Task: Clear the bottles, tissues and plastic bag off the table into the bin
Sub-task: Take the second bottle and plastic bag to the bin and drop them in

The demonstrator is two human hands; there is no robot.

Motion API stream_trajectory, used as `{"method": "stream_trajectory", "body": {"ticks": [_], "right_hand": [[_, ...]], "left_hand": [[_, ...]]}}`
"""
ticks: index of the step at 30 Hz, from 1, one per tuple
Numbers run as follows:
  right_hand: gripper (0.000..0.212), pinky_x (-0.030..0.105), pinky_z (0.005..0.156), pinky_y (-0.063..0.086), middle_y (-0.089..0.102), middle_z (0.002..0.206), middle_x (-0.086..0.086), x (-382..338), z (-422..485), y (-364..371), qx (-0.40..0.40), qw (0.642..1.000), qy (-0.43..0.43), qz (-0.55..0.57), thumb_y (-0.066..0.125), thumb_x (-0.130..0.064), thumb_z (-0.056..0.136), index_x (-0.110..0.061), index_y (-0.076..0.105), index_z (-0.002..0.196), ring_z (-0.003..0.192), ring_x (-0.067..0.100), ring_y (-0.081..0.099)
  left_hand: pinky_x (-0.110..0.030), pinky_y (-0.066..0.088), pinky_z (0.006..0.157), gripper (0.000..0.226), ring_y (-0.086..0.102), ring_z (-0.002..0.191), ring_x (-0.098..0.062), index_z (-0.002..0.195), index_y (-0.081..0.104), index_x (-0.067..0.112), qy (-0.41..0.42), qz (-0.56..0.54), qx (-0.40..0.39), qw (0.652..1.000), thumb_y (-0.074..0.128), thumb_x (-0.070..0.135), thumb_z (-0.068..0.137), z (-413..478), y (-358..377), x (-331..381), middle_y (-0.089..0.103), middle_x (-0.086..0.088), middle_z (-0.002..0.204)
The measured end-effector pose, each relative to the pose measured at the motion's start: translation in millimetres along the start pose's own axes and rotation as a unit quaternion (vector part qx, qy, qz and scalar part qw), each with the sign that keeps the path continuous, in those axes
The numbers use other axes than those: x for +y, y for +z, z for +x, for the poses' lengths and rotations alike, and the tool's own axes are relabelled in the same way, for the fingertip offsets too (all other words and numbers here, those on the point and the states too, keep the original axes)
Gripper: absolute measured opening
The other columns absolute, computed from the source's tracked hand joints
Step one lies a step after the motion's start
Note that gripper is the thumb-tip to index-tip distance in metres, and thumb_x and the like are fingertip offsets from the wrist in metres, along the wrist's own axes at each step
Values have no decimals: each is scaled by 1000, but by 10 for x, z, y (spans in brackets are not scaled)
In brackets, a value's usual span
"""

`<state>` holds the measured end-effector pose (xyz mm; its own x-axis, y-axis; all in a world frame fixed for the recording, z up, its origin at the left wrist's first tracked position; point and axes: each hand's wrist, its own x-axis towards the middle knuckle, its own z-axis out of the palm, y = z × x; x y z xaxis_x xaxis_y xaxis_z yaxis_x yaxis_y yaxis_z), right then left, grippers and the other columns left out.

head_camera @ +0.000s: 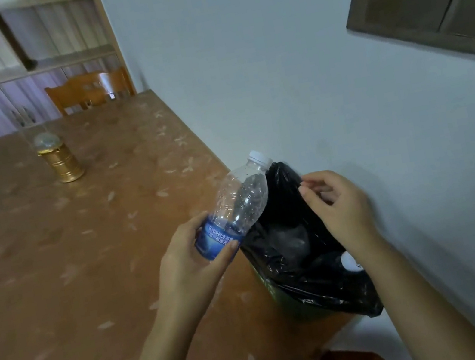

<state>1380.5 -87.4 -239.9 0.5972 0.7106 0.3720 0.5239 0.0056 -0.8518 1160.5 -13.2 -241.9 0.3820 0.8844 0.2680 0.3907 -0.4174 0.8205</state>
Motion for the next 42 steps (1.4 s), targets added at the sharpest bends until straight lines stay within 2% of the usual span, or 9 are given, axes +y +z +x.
{"method": "stream_trajectory", "body": {"ticks": [4, 10, 15, 21, 25, 30, 35, 38, 42], "right_hand": [[31, 13, 81, 48, 64, 99, -17, -47, -15, -96, -31, 997, -1, 69, 64, -27, 81, -47, 54, 103, 92, 0, 60], [38, 16, 83, 47, 62, 104, -22, -157, 9, -217, -55, 994, -5, 95, 66, -34, 77, -48, 50, 109, 96, 3, 60], [38, 13, 79, 47, 61, 113, -7, -224, -24, -329, -52, 994, 6, 96, 65, -21, 80, -35, 54, 114, 93, 6, 61], [31, 17, 81, 50, 66, 104, -1, -279, -35, -443, -10, 988, 13, 154, 65, -9, 80, -22, 57, 107, 98, 11, 63], [30, 21, 82, 50, 65, 106, 5, -266, -44, -457, 34, 987, 11, 155, 65, -8, 80, -22, 56, 105, 102, 13, 61], [31, 14, 77, 49, 65, 106, 9, -250, -73, -517, 108, 984, -2, 139, 66, -8, 79, -16, 55, 108, 99, 11, 62], [32, 13, 74, 48, 64, 105, 2, -214, -118, -560, 141, 982, -11, 125, 67, -11, 78, -29, 57, 102, 98, 10, 61], [35, 12, 73, 48, 62, 104, -1, -188, -141, -562, 154, 983, -19, 101, 68, -15, 78, -40, 55, 100, 97, 10, 60], [38, 12, 75, 49, 58, 102, -17, -171, -189, -527, 160, 986, -38, 25, 68, -18, 78, -44, 52, 101, 94, 10, 60]], "left_hand": [[-9, 35, 77, 56, 52, 96, 0, 120, 53, 25, 36, 26, -19, 999, 76, 27, 69, 35, 63, 58, 46, 33, 102], [-10, 33, 83, 57, 50, 102, -3, 121, 51, 26, 99, 46, -68, 992, 76, 24, 70, 110, 140, 157, 53, 18, 111], [-25, 36, 89, 58, 48, 104, -6, 123, 50, 23, 158, 70, -93, 981, 76, 22, 70, 203, 215, 239, 49, 17, 113], [-38, 33, 101, 64, 44, 119, -16, 128, 46, 21, 196, 82, -98, 972, 76, 23, 71, 365, 367, 266, 47, 13, 121], [-38, 21, 108, 71, 28, 130, -14, 133, 41, 18, 172, 93, -48, 979, 75, 28, 72, 378, 483, 168, 40, 0, 141], [-38, 22, 106, 78, 23, 130, -9, 136, 35, 23, 150, 108, -30, 982, 75, 32, 70, 258, 543, 7, 32, 1, 145], [-39, 20, 107, 92, 15, 136, -13, 137, 13, 43, 133, 101, -31, 985, 74, 40, 68, 187, 564, -37, 15, 7, 150], [-42, 22, 108, 90, 16, 137, -15, 140, 19, 32, 116, 99, -43, 987, 72, 44, 68, 177, 579, -81, 15, 4, 152], [-38, 21, 109, 89, 19, 136, -14, 141, 23, 24, 100, 93, -70, 988, 72, 44, 69, 153, 618, -126, 20, 2, 151]]}}
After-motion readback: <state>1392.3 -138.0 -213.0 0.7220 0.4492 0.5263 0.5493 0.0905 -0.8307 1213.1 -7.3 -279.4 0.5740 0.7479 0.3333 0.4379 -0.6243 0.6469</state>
